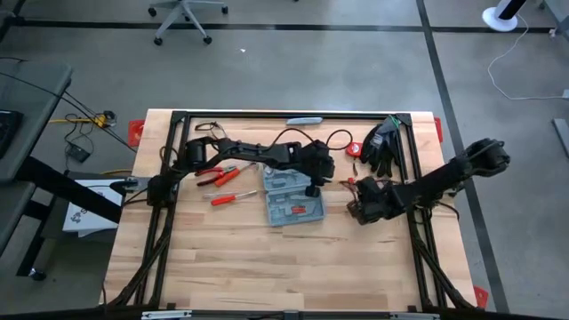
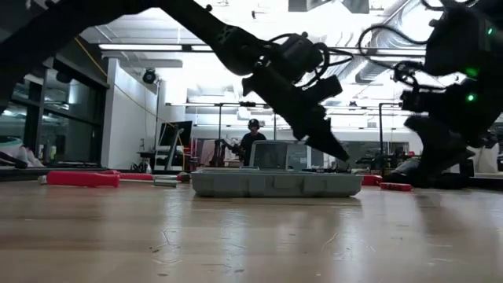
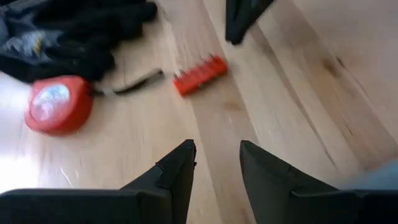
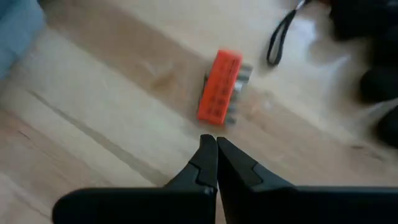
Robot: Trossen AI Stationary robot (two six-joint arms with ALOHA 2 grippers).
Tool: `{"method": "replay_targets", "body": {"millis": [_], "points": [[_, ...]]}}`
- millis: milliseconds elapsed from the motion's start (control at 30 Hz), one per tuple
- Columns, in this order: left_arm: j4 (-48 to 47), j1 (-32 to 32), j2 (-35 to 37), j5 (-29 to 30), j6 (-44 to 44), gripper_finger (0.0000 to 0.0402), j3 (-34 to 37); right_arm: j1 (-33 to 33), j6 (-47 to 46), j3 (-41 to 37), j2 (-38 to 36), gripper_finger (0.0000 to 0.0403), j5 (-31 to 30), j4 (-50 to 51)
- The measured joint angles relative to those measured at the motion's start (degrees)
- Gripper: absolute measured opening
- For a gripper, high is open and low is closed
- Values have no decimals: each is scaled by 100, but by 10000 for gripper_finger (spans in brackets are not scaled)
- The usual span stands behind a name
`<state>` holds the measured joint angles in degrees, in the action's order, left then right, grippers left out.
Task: Prefit tool cases
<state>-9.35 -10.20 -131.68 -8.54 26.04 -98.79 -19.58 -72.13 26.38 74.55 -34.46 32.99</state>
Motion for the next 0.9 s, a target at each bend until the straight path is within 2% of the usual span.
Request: {"method": "replay_targets", "body": {"millis": [167,333,500,700,900], "points": [[-198,-4,-241,6,150,122,-437,361,-95,-492,-926,0,-205,22],[-181,-38,-458,1,310,122,-654,822,15,-926,-1399,0,-74,-337],[-178,-143,-797,20,319,122,-951,1254,537,-1242,-1406,0,162,-1293],[-187,-146,-940,23,273,122,-1161,1815,783,-1323,-1377,0,154,-1417],[-1125,-149,-914,50,253,122,-1165,2327,1459,-1323,-1376,0,642,-1797]]}}
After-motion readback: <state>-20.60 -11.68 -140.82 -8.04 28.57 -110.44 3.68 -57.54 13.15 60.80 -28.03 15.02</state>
